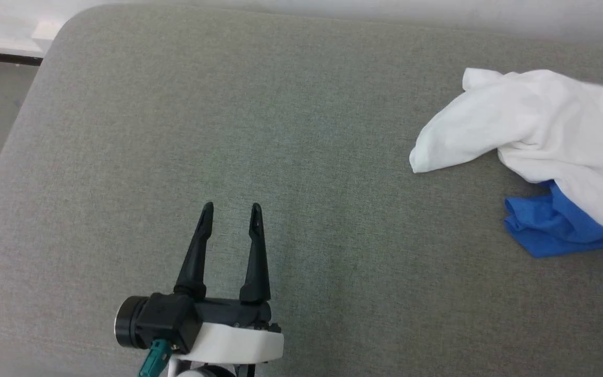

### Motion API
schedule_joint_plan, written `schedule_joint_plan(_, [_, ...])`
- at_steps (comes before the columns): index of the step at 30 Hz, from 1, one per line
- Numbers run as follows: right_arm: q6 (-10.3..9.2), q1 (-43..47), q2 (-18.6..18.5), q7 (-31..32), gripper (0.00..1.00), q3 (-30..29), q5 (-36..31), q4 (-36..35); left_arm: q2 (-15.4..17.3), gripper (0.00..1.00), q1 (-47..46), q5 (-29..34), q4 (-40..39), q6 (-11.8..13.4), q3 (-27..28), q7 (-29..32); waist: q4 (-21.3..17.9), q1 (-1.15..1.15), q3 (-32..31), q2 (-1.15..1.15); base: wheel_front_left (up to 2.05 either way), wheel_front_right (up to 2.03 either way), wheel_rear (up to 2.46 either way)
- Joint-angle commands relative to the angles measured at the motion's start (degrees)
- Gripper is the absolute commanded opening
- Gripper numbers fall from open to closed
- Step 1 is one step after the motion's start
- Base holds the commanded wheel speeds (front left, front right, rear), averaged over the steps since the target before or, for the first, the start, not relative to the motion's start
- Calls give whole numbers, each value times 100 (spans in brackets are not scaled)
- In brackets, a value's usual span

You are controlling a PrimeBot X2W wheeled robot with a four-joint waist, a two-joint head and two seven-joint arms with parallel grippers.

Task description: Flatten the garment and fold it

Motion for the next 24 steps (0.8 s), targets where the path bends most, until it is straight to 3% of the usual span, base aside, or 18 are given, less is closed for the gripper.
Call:
schedule_joint_plan(1, [-5,424,354,155,0,-132,-38,100,-16,100,43,35,21,-56,26,-27,25,1,15,0,0,0,0])
schedule_joint_plan(4, [-5,1075,874,403,0,-224,-146,169,-16,100,44,33,24,-64,23,-27,34,1,26,0,0,0,0])
schedule_joint_plan(5, [-5,1152,983,368,42,-222,-185,180,-16,100,40,39,37,-75,13,-27,37,1,31,0,0,0,0])
schedule_joint_plan(6, [-5,1182,1041,269,100,-218,-247,160,-16,100,33,49,51,-87,7,-27,35,1,31,0,0,0,0])
schedule_joint_plan(9, [-5,1008,1117,-39,100,-206,-256,-51,-16,100,19,68,72,-95,22,-27,1,1,-1,0,0,0,0])
schedule_joint_plan(14, [-5,415,860,-462,100,131,20,-920,-16,100,31,57,58,-106,35,-27,-24,1,-50,0,0,0,0])
schedule_joint_plan(18, [-5,-71,624,-180,100,555,180,-1348,-16,100,22,34,2,-93,20,-27,-26,1,59,0,0,0,0])
schedule_joint_plan(24, [-5,-930,85,484,100,1392,324,-796,-16,100,-132,2,-107,2,-94,-27,50,1,430,0,0,0,0])
